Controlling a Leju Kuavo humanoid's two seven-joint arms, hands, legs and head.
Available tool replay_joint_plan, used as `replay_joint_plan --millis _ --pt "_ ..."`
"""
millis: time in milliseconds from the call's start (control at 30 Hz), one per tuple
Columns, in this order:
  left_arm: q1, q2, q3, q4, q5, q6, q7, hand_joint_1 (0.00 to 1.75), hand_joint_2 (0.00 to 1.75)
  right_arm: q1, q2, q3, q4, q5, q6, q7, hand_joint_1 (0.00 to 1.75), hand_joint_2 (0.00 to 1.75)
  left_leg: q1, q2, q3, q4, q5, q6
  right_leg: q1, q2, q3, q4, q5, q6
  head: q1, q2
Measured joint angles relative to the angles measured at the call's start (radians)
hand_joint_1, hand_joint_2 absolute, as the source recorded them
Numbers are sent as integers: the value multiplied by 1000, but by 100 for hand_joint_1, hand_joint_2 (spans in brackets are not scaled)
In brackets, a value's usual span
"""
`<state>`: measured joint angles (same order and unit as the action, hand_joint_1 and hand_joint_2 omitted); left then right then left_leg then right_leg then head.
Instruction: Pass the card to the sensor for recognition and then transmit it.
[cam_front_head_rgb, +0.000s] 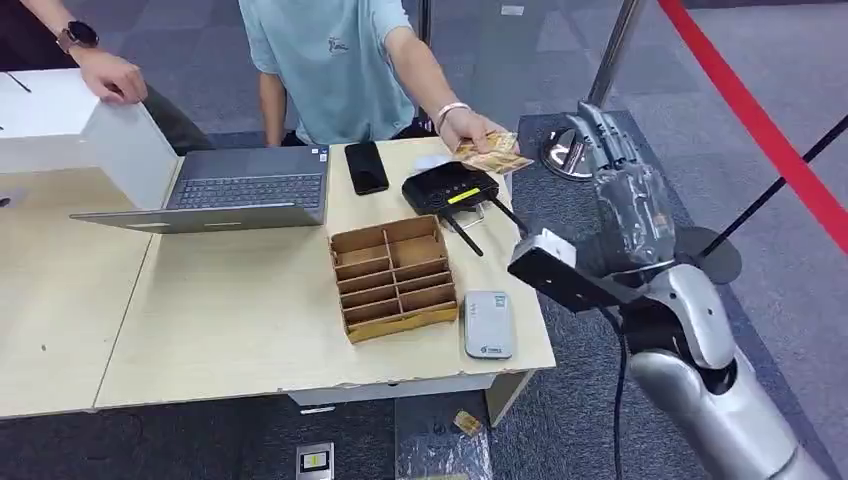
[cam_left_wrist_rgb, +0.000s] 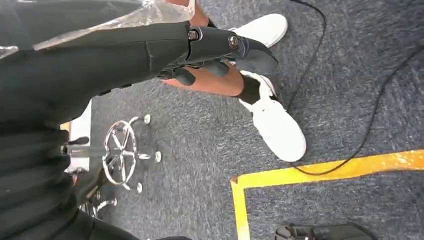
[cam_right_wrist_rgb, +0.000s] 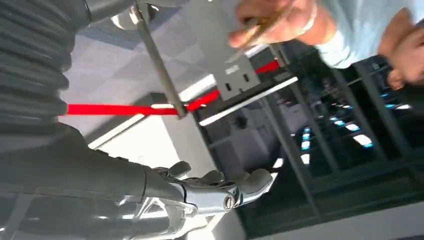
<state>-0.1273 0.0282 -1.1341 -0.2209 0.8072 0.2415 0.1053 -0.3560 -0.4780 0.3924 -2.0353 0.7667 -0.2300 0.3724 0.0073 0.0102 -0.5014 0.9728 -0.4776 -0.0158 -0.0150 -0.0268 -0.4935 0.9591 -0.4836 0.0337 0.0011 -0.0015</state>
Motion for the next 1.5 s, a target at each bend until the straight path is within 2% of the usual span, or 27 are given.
replay_joint_plan --millis 133,167,233,267,300,367,400,433,467,533,600,700,733,767,800,1033,1333,1500 --pt "-3 0 -14 0 -25 -10 0 0 175 -109 32 66 124 24 12 -39 0 175 0 0 0 0 0 0 0 0 0 0 0 0 0 0" --pt "-3 0 -18 0 -30 -12 0 0 175 -139 42 84 166 23 16 -44 10 175 0 0 0 0 0 0 0 0 0 1 0 0 0 0" --pt "-6 2 -24 0 -37 -13 0 0 175 -185 57 116 243 16 22 -50 103 175 0 0 1 0 0 0 0 0 0 1 1 0 0 0" --pt "-7 2 -28 0 -40 -13 2 0 175 -200 64 129 280 8 19 -57 98 175 0 -2 0 0 0 0 0 -1 0 1 1 0 0 0" --pt "-7 3 -31 0 -43 -13 5 0 175 -213 69 136 308 1 13 -60 86 175 0 -2 0 0 0 0 0 -2 0 0 1 0 0 0" --pt "-6 6 -38 0 -48 -17 12 0 175 -232 78 146 380 -20 -18 -69 86 175 0 -2 0 0 0 0 0 -2 0 0 0 0 1 0" --pt "-6 8 -40 0 -50 -19 15 0 175 -237 82 150 420 -27 -35 -80 94 175 0 -2 0 0 0 0 0 -2 0 0 0 0 0 0" --pt "-6 8 -41 0 -51 -20 15 0 175 -238 84 154 446 -32 -46 -89 122 175 0 -2 0 0 0 0 0 -2 0 0 0 0 0 0" --pt "-6 11 -43 0 -55 -21 15 0 175 -238 90 161 486 -35 -62 -104 136 175 0 -2 -1 0 0 0 0 -2 0 0 0 0 0 0" --pt "-7 14 -46 0 -56 -21 10 0 175 -243 103 170 539 -42 -71 -117 112 175 0 -2 0 0 0 0 0 -1 0 0 0 0 0 0" --pt "-7 16 -49 0 -56 -19 3 0 175 -249 112 178 580 -46 -74 -122 126 175 0 -2 0 0 0 0 0 -1 0 0 0 0 0 0" --pt "-6 18 -50 0 -56 -16 0 0 175 -253 129 189 630 -46 -80 -125 126 175 0 -2 0 0 0 0 0 -1 0 0 0 0 0 0" --pt "-7 18 -50 0 -56 -15 0 0 175 -253 135 193 642 -46 -81 -126 143 175 0 -2 0 0 0 0 0 -1 0 0 0 0 0 0" --pt "-6 18 -50 0 -56 -15 0 0 175 -254 140 197 652 -45 -83 -126 150 175 0 -2 0 0 0 0 0 -1 0 0 0 0 0 0" --pt "-6 19 -50 0 -56 -15 0 0 175 -256 145 201 665 -45 -85 -127 175 175 0 -1 0 0 0 0 0 -1 0 0 0 0 0 0" --pt "-5 24 -60 0 -58 -15 12 0 175 -258 167 219 720 -45 -110 -133 171 175 0 0 0 0 0 0 0 -1 -1 0 0 0 0 0" --pt "-5 26 -66 0 -63 -15 8 0 175 -254 177 222 752 -49 -126 -139 175 175 0 0 0 0 0 0 0 -1 -1 0 0 0 0 0" --pt "-4 26 -66 0 -64 -15 3 0 175 -254 181 222 763 -53 -128 -141 166 175 0 0 0 0 0 0 0 -1 -1 0 0 0 0 0"
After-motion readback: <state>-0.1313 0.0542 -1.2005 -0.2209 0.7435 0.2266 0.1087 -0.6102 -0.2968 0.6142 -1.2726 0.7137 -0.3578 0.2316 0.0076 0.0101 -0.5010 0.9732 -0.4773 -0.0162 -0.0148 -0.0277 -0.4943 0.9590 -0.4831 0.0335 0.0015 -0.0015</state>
